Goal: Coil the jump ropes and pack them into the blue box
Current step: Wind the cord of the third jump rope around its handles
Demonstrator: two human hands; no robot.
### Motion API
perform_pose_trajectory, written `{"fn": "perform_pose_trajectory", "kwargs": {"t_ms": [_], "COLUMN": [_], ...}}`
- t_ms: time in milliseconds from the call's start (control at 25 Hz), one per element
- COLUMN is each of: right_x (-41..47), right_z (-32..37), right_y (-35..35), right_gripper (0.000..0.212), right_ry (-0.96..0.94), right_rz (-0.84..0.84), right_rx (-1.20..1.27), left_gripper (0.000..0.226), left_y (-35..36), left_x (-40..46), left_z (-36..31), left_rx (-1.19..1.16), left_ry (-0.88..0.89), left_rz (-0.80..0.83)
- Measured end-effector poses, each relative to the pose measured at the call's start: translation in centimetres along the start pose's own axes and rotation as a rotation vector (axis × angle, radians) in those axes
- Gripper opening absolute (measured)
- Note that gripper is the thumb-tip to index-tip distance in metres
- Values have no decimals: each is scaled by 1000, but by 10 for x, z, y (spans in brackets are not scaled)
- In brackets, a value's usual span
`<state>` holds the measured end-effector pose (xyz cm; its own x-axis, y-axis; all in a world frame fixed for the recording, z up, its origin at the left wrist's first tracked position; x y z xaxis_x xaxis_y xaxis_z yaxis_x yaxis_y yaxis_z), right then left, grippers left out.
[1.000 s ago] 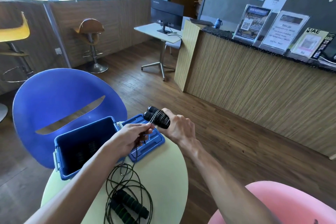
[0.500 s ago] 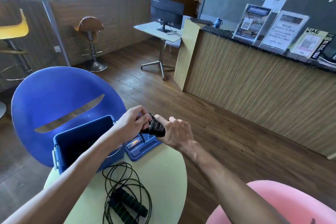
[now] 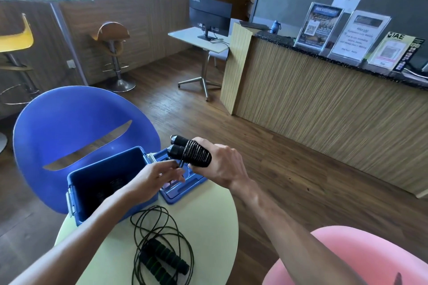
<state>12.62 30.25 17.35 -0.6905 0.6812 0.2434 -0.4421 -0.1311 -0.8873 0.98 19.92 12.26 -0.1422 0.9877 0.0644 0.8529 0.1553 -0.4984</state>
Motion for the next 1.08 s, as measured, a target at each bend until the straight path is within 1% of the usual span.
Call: {"fn": "perform_pose_trajectory", "kwargs": {"t_ms": [80, 120, 200, 280, 360, 520, 600, 640, 720, 760, 840, 920, 1000, 1080], "right_x": [-2, -4, -8, -10, -12, -17, -21, -23, -29, -28, -26, -29, -35, -42], "right_z": [7, 9, 12, 13, 14, 9, 12, 18, 31, 33, 28, 21, 19, 20], "right_y": [-3, -4, -4, -3, -2, -14, -17, -17, -14, -15, -18, -19, -17, -11], "right_gripper": [60, 61, 63, 64, 64, 61, 60, 61, 64, 65, 65, 64, 64, 64], "right_ry": [-29, -48, -88, -115, -130, -112, -129, -164, -248, -268, -260, -251, -288, -326], "right_rz": [3, 3, 22, 64, 109, 133, 165, 191, 220, 218, 216, 224, 232, 252], "right_rx": [7, 3, 11, 51, 114, 219, 242, 235, 155, 108, 85, 75, 37, 25], "left_gripper": [22, 25, 41, 59, 67, 44, 30, 26, 34, 34, 28, 16, 14, 16], "left_y": [-9, -12, -15, -20, -23, -30, -34, -33, -27, -23, -23, -26, -20, -14], "left_x": [2, 3, 5, 7, 10, 25, 32, 35, 36, 37, 40, 45, 46, 43], "left_z": [2, 4, 4, 4, 1, -13, -20, -24, -39, -43, -42, -34, -27, -23], "left_rx": [112, 169, 300, 429, 479, 604, 699, 745, 800, 804, 782, 819, 847, 817], "left_ry": [33, 42, 67, 107, 129, 186, 168, 168, 215, 243, 253, 214, 191, 162], "left_rz": [-31, -17, 21, 23, 21, 75, 137, 189, 320, 369, 385, 365, 378, 461]}}
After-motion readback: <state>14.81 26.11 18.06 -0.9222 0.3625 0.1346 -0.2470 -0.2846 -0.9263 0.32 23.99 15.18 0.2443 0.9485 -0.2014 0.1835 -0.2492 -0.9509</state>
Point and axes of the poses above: each hand's wrist, its own x-axis towards the middle knuckle, its own y-axis out of the palm, z = x × y, the point moved 9 cm from there along x, towards the middle knuckle, and after that the axes turned 6 degrees about y, right-handed, at the moved point
